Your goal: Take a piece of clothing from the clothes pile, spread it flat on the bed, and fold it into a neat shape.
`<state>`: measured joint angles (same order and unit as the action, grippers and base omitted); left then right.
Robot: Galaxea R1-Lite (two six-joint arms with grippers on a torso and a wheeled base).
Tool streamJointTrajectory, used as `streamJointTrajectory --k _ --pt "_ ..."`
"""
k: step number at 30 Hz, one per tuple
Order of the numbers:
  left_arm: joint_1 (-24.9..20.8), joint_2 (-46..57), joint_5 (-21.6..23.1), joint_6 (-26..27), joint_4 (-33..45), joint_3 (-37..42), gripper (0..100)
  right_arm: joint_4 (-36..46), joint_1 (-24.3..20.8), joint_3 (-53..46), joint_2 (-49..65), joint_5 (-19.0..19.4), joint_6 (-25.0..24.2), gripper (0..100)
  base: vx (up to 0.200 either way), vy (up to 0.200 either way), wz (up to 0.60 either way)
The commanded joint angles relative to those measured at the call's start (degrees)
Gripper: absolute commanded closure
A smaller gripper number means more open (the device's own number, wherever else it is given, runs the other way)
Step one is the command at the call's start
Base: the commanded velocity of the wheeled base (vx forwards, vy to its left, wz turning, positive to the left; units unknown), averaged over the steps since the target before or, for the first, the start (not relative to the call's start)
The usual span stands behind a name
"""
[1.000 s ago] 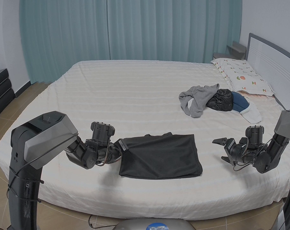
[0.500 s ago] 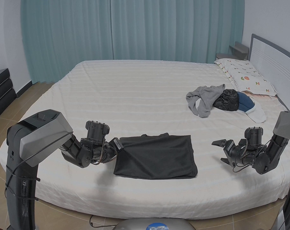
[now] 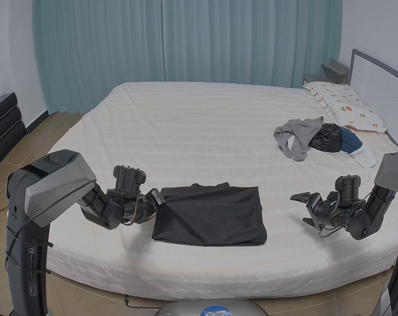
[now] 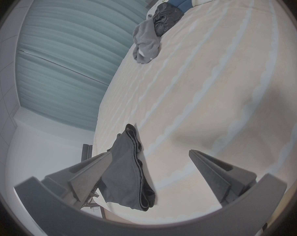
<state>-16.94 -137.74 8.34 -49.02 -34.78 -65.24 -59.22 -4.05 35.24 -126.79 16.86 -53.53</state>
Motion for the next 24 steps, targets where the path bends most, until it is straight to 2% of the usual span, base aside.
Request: streamJointTrajectory --k 1,24 --pt "0.16 0.63 0.1 -0.11 -0.02 0.2 100 -0.02 0.0 0.0 -0.12 0.02 0.0 0 0.0 0.2 0.0" --pt "0.42 1.34 0.19 -0.11 0.24 0.91 100 -0.02 0.0 0.0 -0.03 0.02 0.0 0 0.0 0.2 0.0"
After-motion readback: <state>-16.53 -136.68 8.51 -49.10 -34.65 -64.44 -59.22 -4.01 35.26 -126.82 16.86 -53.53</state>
